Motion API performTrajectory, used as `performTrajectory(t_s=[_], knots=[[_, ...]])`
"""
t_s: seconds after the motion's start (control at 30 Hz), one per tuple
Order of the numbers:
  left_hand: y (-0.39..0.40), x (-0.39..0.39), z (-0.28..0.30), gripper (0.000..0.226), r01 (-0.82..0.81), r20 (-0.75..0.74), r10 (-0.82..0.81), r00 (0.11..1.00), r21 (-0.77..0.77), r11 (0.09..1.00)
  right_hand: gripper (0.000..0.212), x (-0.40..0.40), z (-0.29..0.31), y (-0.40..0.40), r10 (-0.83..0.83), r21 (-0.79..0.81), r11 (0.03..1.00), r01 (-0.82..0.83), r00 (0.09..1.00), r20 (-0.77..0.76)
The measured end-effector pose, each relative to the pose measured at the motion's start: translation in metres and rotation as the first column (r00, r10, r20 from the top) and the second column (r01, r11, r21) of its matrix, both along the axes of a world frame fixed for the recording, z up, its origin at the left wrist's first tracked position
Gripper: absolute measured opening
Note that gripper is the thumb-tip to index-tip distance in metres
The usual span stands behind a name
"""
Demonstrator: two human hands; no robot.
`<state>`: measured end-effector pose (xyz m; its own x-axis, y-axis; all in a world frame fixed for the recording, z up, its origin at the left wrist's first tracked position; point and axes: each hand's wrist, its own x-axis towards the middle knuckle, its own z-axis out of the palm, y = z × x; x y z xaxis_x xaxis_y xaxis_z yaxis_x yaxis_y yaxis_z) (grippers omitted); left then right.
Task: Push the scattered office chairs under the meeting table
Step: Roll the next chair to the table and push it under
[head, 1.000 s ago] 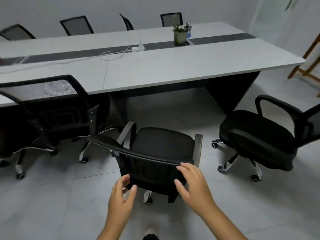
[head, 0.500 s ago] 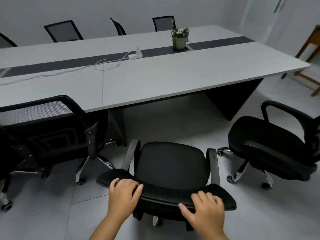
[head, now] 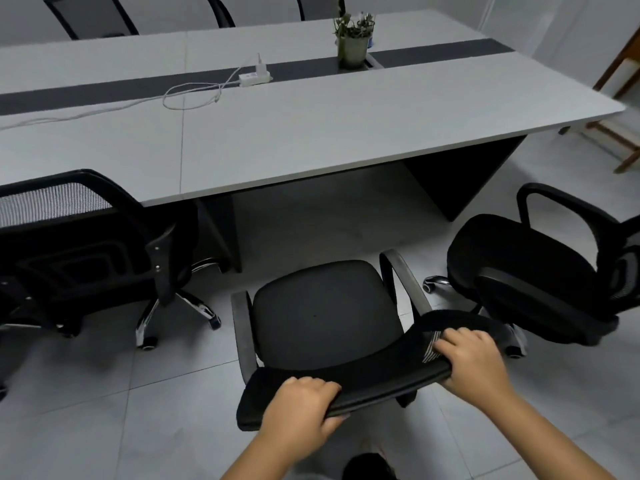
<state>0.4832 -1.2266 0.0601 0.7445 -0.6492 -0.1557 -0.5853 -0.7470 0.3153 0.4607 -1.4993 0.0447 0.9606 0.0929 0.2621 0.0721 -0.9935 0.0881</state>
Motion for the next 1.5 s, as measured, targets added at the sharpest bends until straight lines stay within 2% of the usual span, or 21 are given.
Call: performTrajectory(t_s=[0.07, 0.2, 0.33, 0.47, 0.5, 0.6, 0.67, 0.8, 1.0, 1.2, 1.37, 1.5], knots=[[-0.007, -0.003, -0.013, 0.041, 0.006, 0.074, -0.002, 0.997, -0.049, 0.999, 0.025, 0.008, 0.003, -0.010, 0.023, 0.000, 1.000, -0.023, 1.000, -0.005], [-0.008, 0.006, -0.019, 0.030, 0.053, 0.194, -0.032, 0.980, -0.105, 0.993, 0.021, 0.018, -0.003, -0.019, 0.061, 0.035, 0.998, -0.061, 0.998, -0.001], [0.002, 0.028, -0.023, 0.029, 0.024, 0.238, 0.006, 0.971, -0.120, 0.992, 0.005, 0.033, -0.010, -0.012, 0.110, 0.050, 0.993, -0.111, 0.994, 0.009], [0.011, 0.049, -0.026, 0.027, -0.104, 0.346, 0.134, 0.929, -0.106, 0.989, 0.028, 0.063, -0.015, 0.001, 0.150, 0.077, 0.986, -0.149, 0.989, -0.008], [0.012, 0.054, -0.029, 0.032, -0.128, 0.394, 0.168, 0.904, -0.126, 0.984, 0.032, 0.073, -0.015, 0.004, 0.155, 0.080, 0.985, -0.154, 0.988, -0.008], [0.015, 0.073, -0.033, 0.067, -0.223, 0.528, 0.277, 0.803, -0.165, 0.961, 0.039, 0.103, -0.013, 0.015, 0.172, 0.101, 0.980, -0.171, 0.985, 0.001], [0.018, 0.090, -0.031, 0.071, -0.253, 0.578, 0.293, 0.761, -0.150, 0.956, 0.042, 0.121, -0.010, 0.022, 0.179, 0.109, 0.978, -0.177, 0.984, -0.006], [0.036, 0.125, -0.029, 0.071, -0.266, 0.600, 0.268, 0.754, -0.095, 0.959, 0.049, 0.143, -0.009, 0.036, 0.174, 0.117, 0.979, -0.166, 0.982, -0.066], [0.077, 0.179, -0.031, 0.071, -0.178, 0.621, 0.177, 0.763, -0.062, 0.982, 0.052, 0.170, -0.012, 0.073, 0.137, 0.119, 0.985, -0.126, 0.986, -0.095], [0.122, 0.250, -0.032, 0.061, -0.097, 0.629, 0.116, 0.769, -0.065, 0.993, 0.048, 0.212, -0.018, 0.120, 0.120, 0.135, 0.984, -0.113, 0.992, -0.041], [0.130, 0.303, -0.031, 0.069, -0.086, 0.621, 0.143, 0.771, -0.121, 0.989, 0.047, 0.262, -0.014, 0.136, 0.071, 0.101, 0.993, -0.068, 0.997, -0.026], [0.126, 0.335, -0.028, 0.066, -0.115, 0.607, 0.125, 0.785, -0.056, 0.992, 0.047, 0.298, -0.016, 0.130, 0.091, 0.064, 0.993, -0.095, 0.994, 0.067]])
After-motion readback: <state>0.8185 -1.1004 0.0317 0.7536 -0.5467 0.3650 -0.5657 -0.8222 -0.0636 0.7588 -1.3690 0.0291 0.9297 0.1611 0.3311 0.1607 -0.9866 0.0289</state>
